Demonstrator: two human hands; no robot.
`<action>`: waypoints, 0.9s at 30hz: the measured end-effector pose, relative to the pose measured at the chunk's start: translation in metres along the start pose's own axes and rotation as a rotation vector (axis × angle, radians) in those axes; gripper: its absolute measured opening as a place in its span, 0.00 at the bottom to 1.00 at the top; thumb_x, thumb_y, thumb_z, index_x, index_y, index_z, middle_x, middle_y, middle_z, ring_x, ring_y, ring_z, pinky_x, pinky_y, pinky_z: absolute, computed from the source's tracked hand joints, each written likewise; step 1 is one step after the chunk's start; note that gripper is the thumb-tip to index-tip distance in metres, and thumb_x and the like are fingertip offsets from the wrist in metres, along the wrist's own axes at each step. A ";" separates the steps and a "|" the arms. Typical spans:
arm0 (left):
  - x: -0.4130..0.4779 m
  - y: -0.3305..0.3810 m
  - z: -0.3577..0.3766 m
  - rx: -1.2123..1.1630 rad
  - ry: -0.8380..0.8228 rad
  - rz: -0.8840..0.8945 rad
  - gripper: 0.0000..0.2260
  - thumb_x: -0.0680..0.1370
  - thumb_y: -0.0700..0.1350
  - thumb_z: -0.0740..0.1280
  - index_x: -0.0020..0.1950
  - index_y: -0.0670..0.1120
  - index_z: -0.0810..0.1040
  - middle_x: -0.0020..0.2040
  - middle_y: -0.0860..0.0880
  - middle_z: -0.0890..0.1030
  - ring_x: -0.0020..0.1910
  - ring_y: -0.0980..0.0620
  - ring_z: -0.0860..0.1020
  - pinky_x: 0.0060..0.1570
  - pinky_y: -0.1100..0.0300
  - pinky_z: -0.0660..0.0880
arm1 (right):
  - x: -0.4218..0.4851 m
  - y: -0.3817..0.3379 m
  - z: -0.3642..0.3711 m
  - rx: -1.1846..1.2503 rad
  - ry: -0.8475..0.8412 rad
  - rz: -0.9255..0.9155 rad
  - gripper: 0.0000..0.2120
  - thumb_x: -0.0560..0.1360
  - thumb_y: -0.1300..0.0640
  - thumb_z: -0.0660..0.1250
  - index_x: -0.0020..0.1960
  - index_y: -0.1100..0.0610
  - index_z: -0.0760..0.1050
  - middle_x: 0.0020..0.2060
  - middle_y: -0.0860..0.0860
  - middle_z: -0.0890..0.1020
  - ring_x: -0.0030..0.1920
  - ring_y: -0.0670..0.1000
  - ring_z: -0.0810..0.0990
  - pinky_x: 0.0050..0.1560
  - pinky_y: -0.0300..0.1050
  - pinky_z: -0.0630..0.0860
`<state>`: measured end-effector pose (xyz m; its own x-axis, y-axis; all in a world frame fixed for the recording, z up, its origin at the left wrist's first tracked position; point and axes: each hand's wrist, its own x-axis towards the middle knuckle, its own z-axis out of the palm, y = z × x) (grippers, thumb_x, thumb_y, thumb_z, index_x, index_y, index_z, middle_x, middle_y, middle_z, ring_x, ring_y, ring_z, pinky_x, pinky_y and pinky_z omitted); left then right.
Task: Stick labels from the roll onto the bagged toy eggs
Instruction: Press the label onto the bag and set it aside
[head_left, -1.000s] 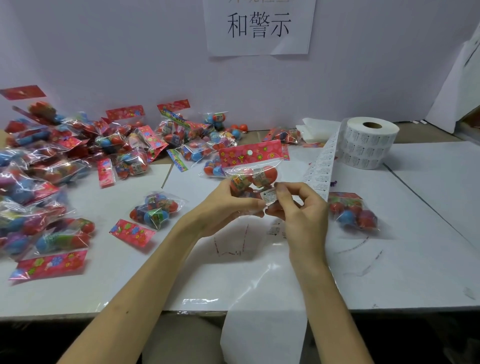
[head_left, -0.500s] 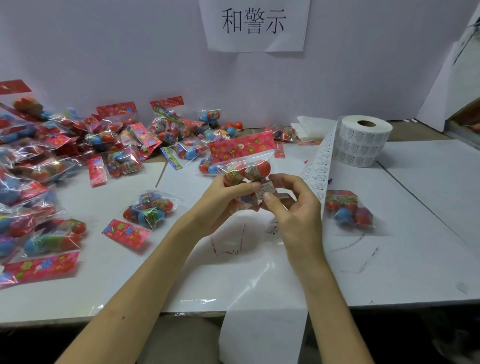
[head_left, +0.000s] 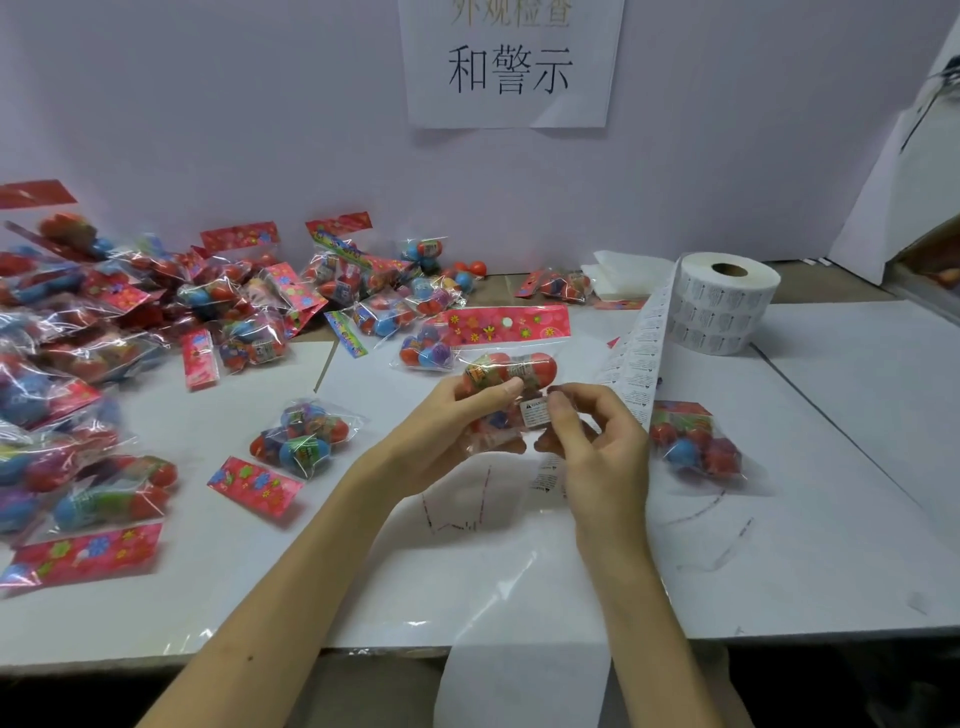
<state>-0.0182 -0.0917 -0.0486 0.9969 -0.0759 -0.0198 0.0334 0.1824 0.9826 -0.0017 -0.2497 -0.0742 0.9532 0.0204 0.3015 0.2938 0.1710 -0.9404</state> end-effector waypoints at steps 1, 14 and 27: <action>0.000 0.000 0.000 0.000 0.001 -0.002 0.15 0.77 0.51 0.70 0.62 0.48 0.80 0.52 0.47 0.87 0.51 0.50 0.86 0.47 0.61 0.81 | 0.000 0.000 0.000 0.006 0.005 0.006 0.04 0.80 0.58 0.70 0.48 0.51 0.81 0.42 0.46 0.85 0.36 0.46 0.83 0.39 0.40 0.81; 0.006 0.001 -0.005 -0.004 0.372 0.150 0.19 0.72 0.52 0.73 0.59 0.44 0.80 0.50 0.45 0.85 0.54 0.43 0.83 0.53 0.48 0.82 | -0.002 -0.006 -0.001 -0.045 0.026 -0.023 0.06 0.71 0.56 0.68 0.47 0.49 0.81 0.44 0.43 0.84 0.46 0.44 0.82 0.43 0.37 0.77; 0.006 -0.004 -0.003 0.201 0.408 0.259 0.02 0.76 0.45 0.74 0.45 0.51 0.86 0.39 0.53 0.87 0.40 0.53 0.87 0.37 0.65 0.81 | -0.007 -0.012 0.003 -0.094 -0.069 0.079 0.08 0.75 0.55 0.75 0.51 0.49 0.78 0.42 0.43 0.83 0.44 0.53 0.84 0.49 0.60 0.82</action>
<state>-0.0117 -0.0901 -0.0529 0.9187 0.3419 0.1977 -0.1923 -0.0500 0.9801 -0.0116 -0.2490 -0.0646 0.9674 0.0988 0.2333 0.2267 0.0732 -0.9712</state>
